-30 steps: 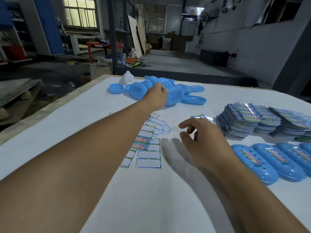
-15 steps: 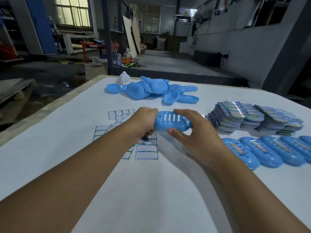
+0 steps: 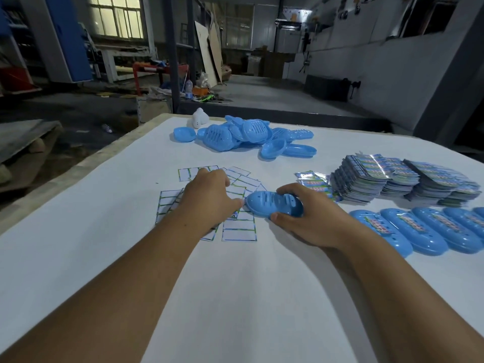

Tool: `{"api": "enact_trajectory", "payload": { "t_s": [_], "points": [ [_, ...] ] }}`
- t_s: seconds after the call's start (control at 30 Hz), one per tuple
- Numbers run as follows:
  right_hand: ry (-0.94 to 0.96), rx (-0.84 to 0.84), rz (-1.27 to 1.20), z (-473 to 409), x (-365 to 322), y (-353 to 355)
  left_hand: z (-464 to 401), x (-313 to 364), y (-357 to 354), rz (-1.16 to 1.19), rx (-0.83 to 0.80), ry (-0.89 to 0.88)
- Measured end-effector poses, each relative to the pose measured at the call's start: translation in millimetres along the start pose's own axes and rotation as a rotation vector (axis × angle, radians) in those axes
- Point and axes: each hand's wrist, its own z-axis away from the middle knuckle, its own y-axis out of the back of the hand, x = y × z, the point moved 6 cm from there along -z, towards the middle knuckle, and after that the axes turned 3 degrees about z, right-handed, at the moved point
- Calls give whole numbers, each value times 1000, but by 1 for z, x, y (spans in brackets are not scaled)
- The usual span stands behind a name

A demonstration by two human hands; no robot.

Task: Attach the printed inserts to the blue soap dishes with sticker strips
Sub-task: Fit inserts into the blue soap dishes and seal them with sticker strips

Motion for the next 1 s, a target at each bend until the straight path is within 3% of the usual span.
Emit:
{"api": "enact_trajectory", "payload": {
  "t_s": [0.33,0.47,0.57,0.67,0.8,1.0],
  "points": [
    [8,67,-17,1,-8,4,-8,-3,5,572,7,131],
    [10,269,-317,1,-11,18,-8,15,8,801,7,14],
    [33,203,-716,1,-18,16,0,32,-3,957,-142,-58],
    [48,129,-802,3,-24,12,6,42,-12,984,-235,-72],
    [5,207,-794,3,-18,18,4,38,-7,886,-130,-31],
    [-26,233,-824,3,-16,20,8,37,-11,835,-185,-59]
  ]
}}
